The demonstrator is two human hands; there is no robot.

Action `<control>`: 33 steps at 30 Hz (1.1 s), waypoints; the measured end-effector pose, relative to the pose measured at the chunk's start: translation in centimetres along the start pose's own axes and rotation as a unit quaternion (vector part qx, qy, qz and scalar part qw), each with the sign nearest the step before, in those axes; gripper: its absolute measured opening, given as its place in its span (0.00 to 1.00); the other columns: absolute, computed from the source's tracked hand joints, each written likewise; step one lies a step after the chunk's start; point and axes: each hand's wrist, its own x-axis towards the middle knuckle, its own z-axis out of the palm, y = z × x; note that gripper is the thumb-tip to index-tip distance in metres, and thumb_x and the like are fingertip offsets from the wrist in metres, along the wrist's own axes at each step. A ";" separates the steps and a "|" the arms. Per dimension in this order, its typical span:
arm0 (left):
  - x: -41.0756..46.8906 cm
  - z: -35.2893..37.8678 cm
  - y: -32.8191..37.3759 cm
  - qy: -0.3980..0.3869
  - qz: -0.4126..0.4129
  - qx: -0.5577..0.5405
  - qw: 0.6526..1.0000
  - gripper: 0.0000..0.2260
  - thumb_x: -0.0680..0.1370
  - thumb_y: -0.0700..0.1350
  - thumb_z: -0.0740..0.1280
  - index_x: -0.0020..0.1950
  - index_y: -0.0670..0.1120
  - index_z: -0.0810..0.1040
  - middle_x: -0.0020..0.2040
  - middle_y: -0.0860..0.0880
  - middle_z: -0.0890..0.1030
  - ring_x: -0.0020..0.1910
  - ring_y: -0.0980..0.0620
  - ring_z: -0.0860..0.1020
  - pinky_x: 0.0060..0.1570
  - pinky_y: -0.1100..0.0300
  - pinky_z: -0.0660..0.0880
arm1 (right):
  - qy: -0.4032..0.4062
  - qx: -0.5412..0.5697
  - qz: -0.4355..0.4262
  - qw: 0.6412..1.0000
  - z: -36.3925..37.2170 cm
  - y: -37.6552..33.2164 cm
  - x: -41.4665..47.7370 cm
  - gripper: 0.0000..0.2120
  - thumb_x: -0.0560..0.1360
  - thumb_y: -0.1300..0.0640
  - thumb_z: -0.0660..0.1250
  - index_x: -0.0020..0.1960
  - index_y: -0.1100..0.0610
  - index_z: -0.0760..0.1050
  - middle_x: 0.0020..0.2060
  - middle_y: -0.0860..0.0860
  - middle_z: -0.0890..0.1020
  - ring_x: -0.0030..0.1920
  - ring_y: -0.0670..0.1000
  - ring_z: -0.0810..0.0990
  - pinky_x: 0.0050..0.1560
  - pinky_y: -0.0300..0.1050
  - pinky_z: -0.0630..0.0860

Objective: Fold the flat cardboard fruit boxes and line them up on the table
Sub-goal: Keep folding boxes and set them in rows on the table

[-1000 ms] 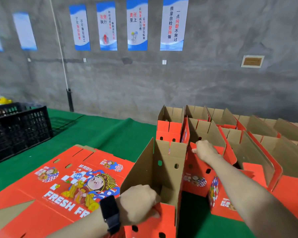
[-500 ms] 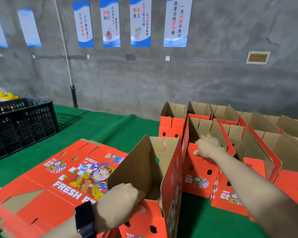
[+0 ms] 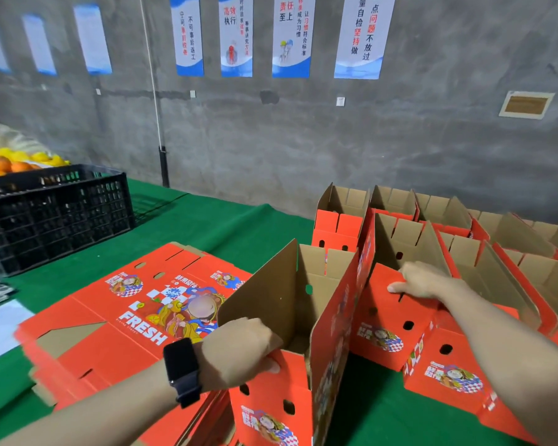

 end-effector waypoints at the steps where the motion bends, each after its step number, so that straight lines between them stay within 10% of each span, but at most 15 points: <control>1: -0.1 0.0 -0.2 -0.004 -0.010 -0.001 1.000 0.12 0.79 0.53 0.63 0.48 0.45 0.77 0.49 0.44 0.82 0.49 0.43 0.78 0.41 0.56 0.65 | -0.003 0.001 0.000 1.000 0.0 0.4 -0.2 0.20 0.75 0.41 0.67 0.46 0.59 0.77 0.44 0.54 0.82 0.43 0.55 0.80 0.43 0.47 0.74; 15: 5.8 2.2 2.4 0.019 0.022 0.064 0.998 0.11 0.82 0.50 0.55 0.53 0.45 0.74 0.50 0.42 0.80 0.49 0.38 0.77 0.42 0.51 0.67 | -0.025 -0.013 -0.028 0.999 0.9 2.1 -3.0 0.19 0.74 0.40 0.67 0.45 0.57 0.76 0.42 0.53 0.81 0.42 0.54 0.80 0.44 0.49 0.76; 28: 18.4 2.5 1.2 0.058 -0.007 0.028 0.998 0.12 0.81 0.46 0.60 0.63 0.43 0.71 0.57 0.42 0.78 0.61 0.42 0.73 0.61 0.51 0.65 | 0.044 0.061 -0.046 0.996 1.9 1.1 -4.1 0.14 0.74 0.41 0.67 0.45 0.52 0.80 0.41 0.47 0.83 0.41 0.48 0.80 0.36 0.41 0.73; 33: 19.8 3.9 2.7 0.259 -0.164 0.061 0.950 0.37 0.70 0.42 0.70 0.76 0.48 0.59 0.74 0.43 0.63 0.75 0.41 0.58 0.69 0.33 0.48 | 0.198 -0.023 -0.014 0.980 2.8 -1.0 -5.3 0.18 0.74 0.44 0.68 0.60 0.50 0.72 0.56 0.50 0.79 0.61 0.54 0.74 0.65 0.53 0.63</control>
